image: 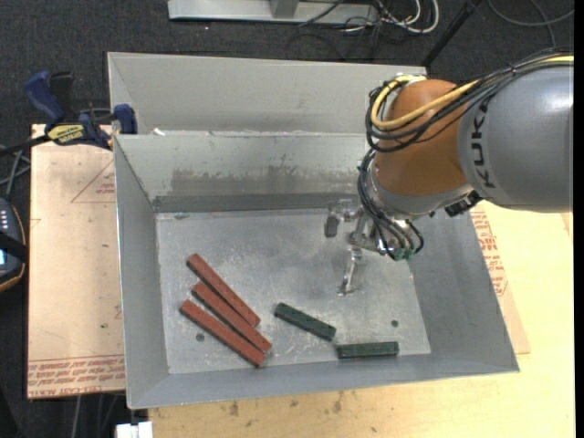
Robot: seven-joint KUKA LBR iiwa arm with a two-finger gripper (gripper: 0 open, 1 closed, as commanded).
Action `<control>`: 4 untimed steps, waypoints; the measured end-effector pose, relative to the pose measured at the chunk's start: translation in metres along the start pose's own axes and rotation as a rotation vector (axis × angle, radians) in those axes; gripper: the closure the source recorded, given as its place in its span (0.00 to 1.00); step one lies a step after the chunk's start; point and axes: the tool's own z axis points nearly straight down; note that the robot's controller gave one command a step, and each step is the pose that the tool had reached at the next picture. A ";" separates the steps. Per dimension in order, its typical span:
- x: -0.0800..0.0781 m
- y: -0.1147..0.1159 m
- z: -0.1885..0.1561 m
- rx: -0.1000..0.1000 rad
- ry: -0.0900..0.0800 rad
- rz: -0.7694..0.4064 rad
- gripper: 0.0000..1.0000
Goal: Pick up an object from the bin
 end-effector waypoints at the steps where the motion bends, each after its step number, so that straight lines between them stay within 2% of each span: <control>1: -0.002 0.000 -0.005 0.000 -0.007 0.000 0.00; 2: 0.028 0.022 0.018 0.003 -0.015 -0.124 0.00; 3: -0.004 0.038 0.075 0.000 -0.010 -0.120 1.00; 4: -0.004 0.038 0.075 0.000 -0.010 -0.120 1.00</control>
Offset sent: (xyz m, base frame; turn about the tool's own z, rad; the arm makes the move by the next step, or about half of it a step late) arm -0.0696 0.0524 -0.0491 -0.2821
